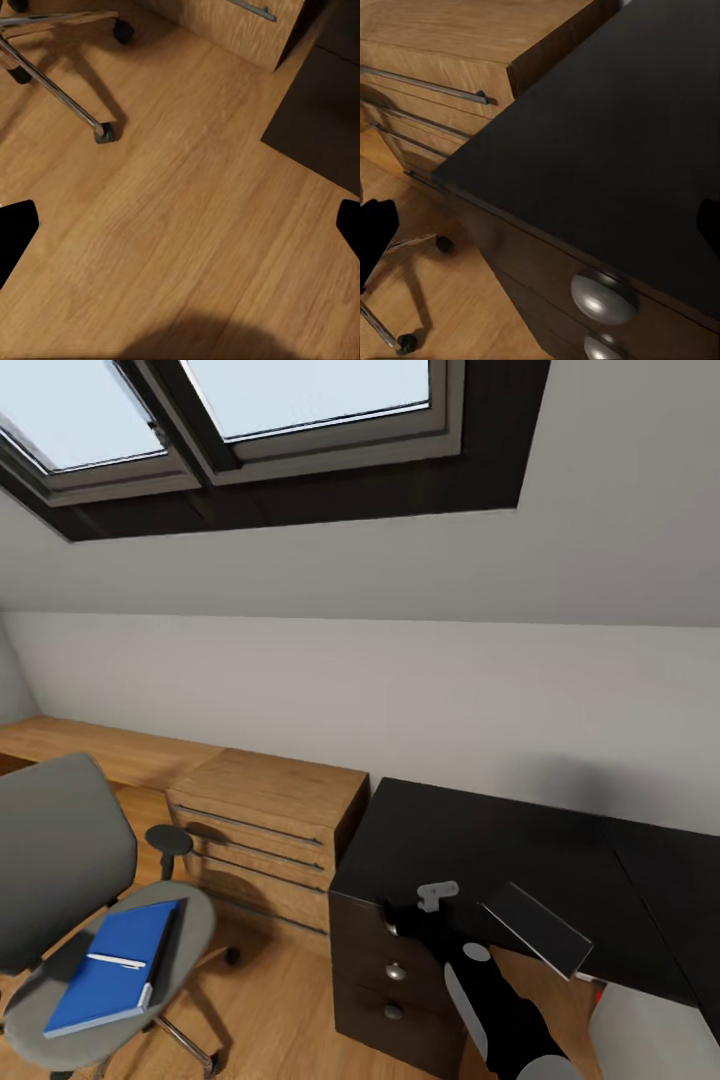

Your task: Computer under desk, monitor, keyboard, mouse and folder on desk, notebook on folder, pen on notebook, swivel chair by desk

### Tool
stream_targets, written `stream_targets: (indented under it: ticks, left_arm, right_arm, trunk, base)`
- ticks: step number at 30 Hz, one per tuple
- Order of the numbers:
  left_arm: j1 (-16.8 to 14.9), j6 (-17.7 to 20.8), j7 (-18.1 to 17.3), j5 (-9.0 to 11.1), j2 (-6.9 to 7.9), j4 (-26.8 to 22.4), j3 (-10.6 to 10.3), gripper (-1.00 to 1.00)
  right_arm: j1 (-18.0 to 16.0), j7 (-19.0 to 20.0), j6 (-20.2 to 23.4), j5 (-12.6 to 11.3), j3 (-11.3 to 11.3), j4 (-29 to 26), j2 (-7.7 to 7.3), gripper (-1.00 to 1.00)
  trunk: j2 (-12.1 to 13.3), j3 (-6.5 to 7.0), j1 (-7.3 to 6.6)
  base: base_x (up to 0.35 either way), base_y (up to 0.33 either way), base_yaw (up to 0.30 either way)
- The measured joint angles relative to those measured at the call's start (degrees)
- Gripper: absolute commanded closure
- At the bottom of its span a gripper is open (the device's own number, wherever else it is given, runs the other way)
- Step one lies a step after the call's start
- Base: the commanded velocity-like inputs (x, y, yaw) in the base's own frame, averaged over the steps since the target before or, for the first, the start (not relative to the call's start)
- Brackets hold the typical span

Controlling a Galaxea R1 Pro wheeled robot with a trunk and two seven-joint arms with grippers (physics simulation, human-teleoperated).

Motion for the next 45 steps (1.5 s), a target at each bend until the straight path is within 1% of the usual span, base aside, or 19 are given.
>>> stream_targets:
  ticks: [9,28,30,33,37,38,41,45]
  left_arm:
    - [0.0,0.0,0.0,0.01,0.0,-0.01,0.0,-1.0]
    - [0.0,0.0,0.06,0.01,0.0,0.0,0.0,-1.0]
    - [0.0,0.0,0.07,0.01,0.0,0.0,0.0,-1.0]
    - [0.0,0.0,0.08,0.01,0.05,0.0,0.0,-1.0]
    - [0.0,-0.05,0.2,0.01,0.08,0.0,0.0,-1.0]
    - [0.0,-0.09,0.22,0.01,0.08,0.0,0.01,-1.0]
    - [0.0,-0.15,0.25,0.01,0.09,0.0,0.06,-1.0]
    - [0.0,-0.16,0.26,0.01,0.13,0.0,0.14,-1.0]
  right_arm:
    - [0.0,-1.71,0.0,0.02,0.14,0.68,0.09,-1.0]
    - [0.0,-1.98,0.0,0.1,0.3,1.84,0.87,-1.0]
    - [0.0,-2.31,0.0,0.1,0.32,1.92,0.88,-1.0]
    - [0.0,-3.8,-0.02,0.07,0.36,2.27,0.89,-1.0]
    - [0.0,-4.43,-0.07,0.03,0.54,3.75,1.0,-1.0]
    - [0.0,-4.49,-0.07,0.03,0.54,3.99,1.14,-1.0]
    - [0.0,-4.68,-0.1,0.1,0.52,4.32,2.2,-1.0]
    - [0.0,-5.17,-0.4,0.17,0.51,4.45,2.76,-1.0]
  trunk:
    - [0.0,0.0,0.0]
    - [0.0,-0.21,0.0]
    - [0.0,-0.25,0.0]
    - [0.0,-0.33,0.0]
    - [0.0,-0.43,0.0]
    - [0.0,-0.46,0.0]
    - [0.0,-0.53,0.0]
    - [0.0,-0.64,0.0]
  base:
    - [0.0,0.0,0.278]
    - [0.0,0.0,0.278]
    - [0.0,0.0,0.278]
    - [0.0,0.0,0.278]
    - [0.0,0.0,0.278]
    - [0.0,0.0,0.278]
    - [0.0,0.0,0.278]
    - [0.0,0.0,0.278]
